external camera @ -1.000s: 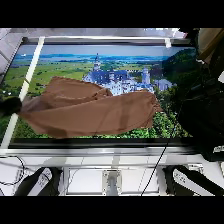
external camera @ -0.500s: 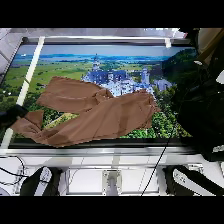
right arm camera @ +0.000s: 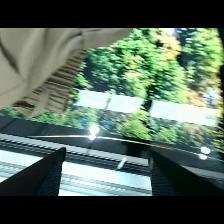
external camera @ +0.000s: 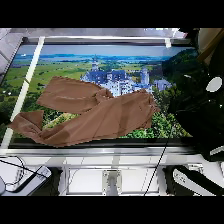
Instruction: Fold the clothes and pants, and hang the long-sleeved shirts on hangers.
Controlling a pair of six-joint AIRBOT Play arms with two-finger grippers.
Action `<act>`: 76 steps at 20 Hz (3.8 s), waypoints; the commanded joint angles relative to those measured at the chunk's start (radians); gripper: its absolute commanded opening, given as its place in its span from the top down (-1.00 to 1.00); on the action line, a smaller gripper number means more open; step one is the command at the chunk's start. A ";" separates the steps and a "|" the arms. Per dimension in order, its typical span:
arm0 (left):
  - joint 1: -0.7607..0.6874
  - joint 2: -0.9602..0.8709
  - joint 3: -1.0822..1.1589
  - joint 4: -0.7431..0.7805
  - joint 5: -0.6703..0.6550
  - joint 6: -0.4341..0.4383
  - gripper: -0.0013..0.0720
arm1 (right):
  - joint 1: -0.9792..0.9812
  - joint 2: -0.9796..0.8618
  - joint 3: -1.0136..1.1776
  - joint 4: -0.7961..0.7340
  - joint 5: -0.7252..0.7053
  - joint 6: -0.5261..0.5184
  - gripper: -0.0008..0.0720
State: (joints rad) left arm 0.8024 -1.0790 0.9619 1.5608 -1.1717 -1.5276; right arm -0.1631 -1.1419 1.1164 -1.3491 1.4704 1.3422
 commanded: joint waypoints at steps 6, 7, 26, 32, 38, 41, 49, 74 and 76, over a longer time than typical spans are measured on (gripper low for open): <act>0.109 -0.236 0.006 -0.131 0.218 -0.040 -0.79 | 0.002 0.001 -0.022 0.212 -0.021 0.011 -0.52; 0.109 -0.257 0.006 -0.177 0.251 -0.040 -0.79 | 0.002 0.001 -0.022 0.228 -0.021 0.012 -0.52; -0.161 -0.249 0.395 -0.257 0.317 0.063 0.95 | 0.002 0.001 -0.022 0.251 -0.074 0.089 -0.52; -0.423 -0.459 0.536 -0.135 0.410 -0.068 0.95 | 0.002 0.000 -0.022 0.250 -0.178 0.089 -0.52; -0.440 -0.565 0.592 -0.124 0.401 -0.115 -0.96 | 0.002 0.000 -0.022 0.249 -0.212 0.089 -0.52; -0.377 -0.471 0.591 -0.063 0.340 -0.114 -0.96 | 0.002 0.000 -0.022 0.249 -0.182 0.088 -0.52; 0.031 -0.310 0.209 -0.179 0.181 -0.155 -0.95 | 0.002 0.001 -0.022 0.220 -0.129 0.077 -0.52; -0.119 -0.494 0.108 -0.772 0.507 0.232 0.94 | 0.000 0.068 -0.012 0.125 -0.149 0.081 -0.52; -0.064 -0.436 0.119 -0.749 0.448 0.254 0.94 | -0.004 0.105 -0.034 0.037 -0.091 0.100 -0.52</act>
State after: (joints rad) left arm 0.6899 -1.5642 1.0668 0.7906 -0.6510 -1.3193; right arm -0.1627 -1.0805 1.0966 -1.1786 1.3197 1.4258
